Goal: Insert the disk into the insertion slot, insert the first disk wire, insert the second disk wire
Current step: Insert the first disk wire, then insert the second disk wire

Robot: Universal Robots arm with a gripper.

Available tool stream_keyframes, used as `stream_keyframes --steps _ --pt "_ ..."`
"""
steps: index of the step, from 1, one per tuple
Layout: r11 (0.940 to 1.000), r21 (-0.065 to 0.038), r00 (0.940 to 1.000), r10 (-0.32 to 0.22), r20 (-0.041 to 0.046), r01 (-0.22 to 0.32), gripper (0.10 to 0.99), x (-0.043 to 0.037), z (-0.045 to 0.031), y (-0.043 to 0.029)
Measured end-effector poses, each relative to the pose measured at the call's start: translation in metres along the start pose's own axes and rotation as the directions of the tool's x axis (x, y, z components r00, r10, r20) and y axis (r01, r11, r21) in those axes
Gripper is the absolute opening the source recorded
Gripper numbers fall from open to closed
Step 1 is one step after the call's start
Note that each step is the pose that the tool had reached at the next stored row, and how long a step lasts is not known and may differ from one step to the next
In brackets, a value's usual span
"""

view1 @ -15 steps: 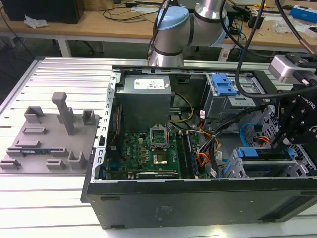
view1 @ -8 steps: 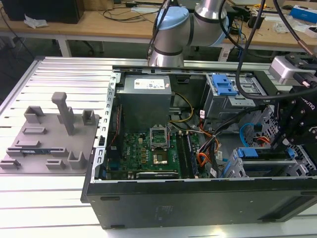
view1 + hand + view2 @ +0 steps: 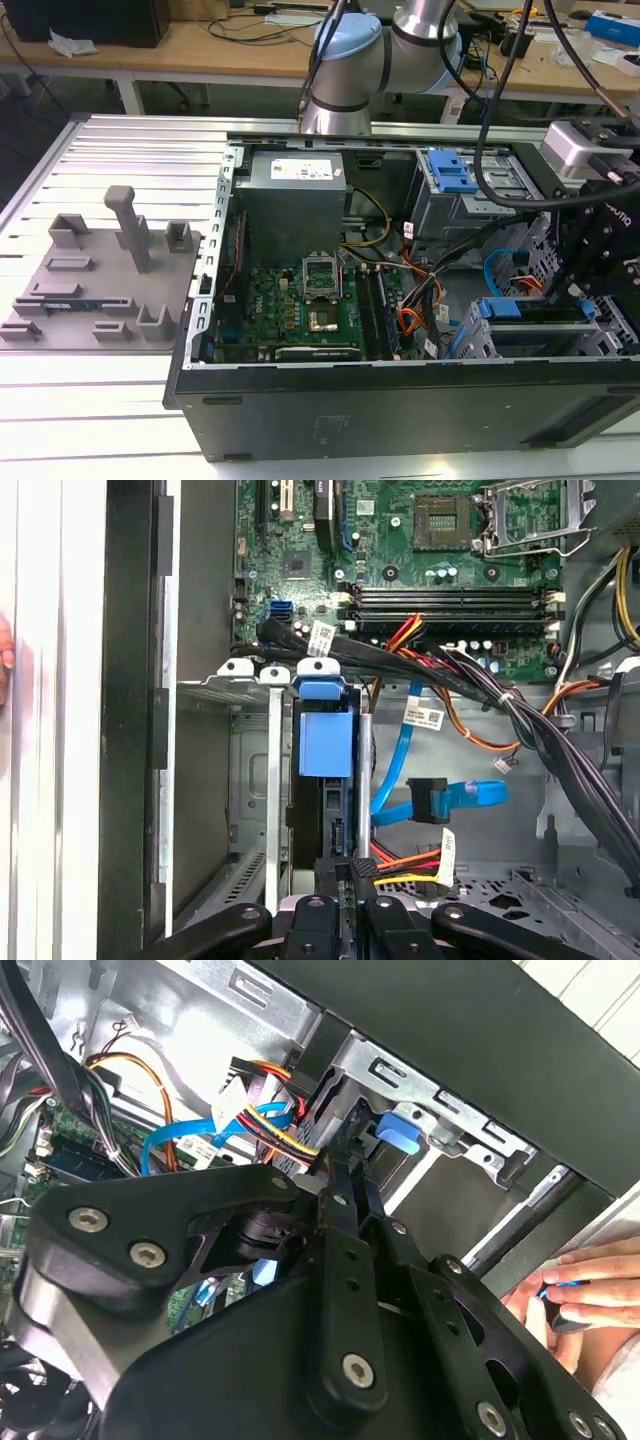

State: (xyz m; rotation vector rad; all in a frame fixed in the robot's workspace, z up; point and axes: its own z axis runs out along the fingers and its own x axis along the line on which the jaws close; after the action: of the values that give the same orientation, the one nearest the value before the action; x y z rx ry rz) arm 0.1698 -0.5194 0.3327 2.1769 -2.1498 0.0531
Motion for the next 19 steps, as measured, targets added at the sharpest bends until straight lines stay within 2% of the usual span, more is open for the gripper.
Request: stream_keyframes --steps 1,2,3,4,5,9,16,19 --pt "1.0 0.0 1.0 0.0 0.0004 0.0 0.176 0.0001 -0.0012 0.0001" --pt "1.0 0.0 1.0 0.0 -0.0024 0.0 0.235 0.0008 -0.0094 0.0004" --pt "1.0 0.0 1.0 0.0 -0.0022 0.0 0.302 0.001 -0.0273 0.001" --pt "1.0 0.0 1.0 0.0 -0.0019 0.0 0.302 0.0006 -0.0385 0.0013" --pt "1.0 0.0 1.0 0.0 -0.0024 0.0 0.302 0.0002 -0.0443 0.0015" --pt "1.0 0.0 1.0 0.0 -0.0032 0.0 0.302 -0.0007 -0.0485 0.0016" --pt "1.0 0.0 1.0 0.0 -0.0048 0.0 0.302 -0.0007 -0.0485 0.0016" --pt "1.0 0.0 1.0 0.0 -0.0079 0.0 0.302 -0.0007 -0.0485 0.0016"
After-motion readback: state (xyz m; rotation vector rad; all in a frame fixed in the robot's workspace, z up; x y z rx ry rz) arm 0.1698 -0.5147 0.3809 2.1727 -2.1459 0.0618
